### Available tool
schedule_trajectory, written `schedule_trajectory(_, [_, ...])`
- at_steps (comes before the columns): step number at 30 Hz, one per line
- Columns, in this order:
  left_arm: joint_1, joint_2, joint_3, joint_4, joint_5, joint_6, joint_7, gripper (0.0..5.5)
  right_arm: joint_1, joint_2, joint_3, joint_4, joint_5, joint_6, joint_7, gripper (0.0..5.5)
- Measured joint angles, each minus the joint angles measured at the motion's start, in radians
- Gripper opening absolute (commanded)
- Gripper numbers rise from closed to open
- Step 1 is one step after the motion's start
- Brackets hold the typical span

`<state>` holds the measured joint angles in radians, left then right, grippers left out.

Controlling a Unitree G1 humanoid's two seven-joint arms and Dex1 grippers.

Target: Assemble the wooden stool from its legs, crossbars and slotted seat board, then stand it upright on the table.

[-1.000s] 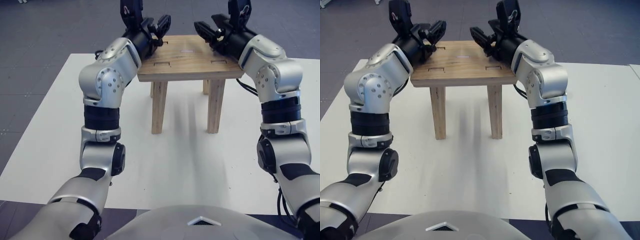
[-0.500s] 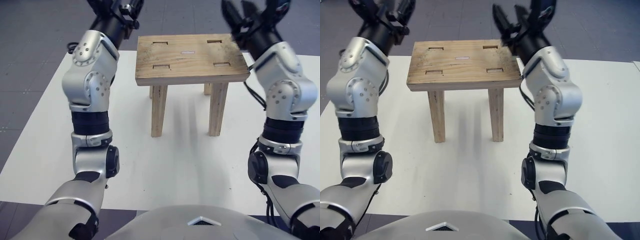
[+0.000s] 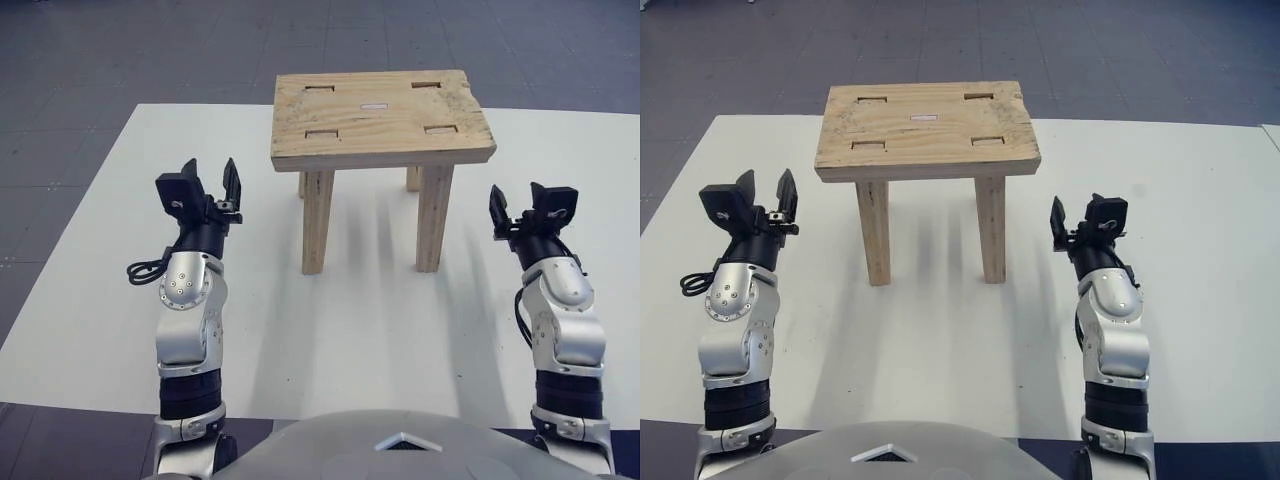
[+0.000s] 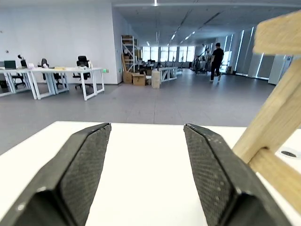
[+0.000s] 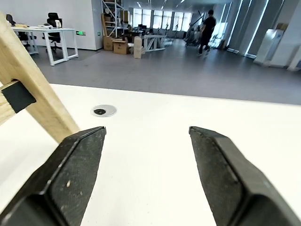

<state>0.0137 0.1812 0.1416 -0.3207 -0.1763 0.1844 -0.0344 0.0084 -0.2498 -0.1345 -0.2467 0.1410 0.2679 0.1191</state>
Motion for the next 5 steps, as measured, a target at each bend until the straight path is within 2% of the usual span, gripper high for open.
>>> schedule_trajectory(5, [0.017,-0.006,-0.028,0.001,0.044,-0.002,0.002,2.87,0.030,0.020,0.039,-0.020,-0.041,-0.010,-0.011,3.27])
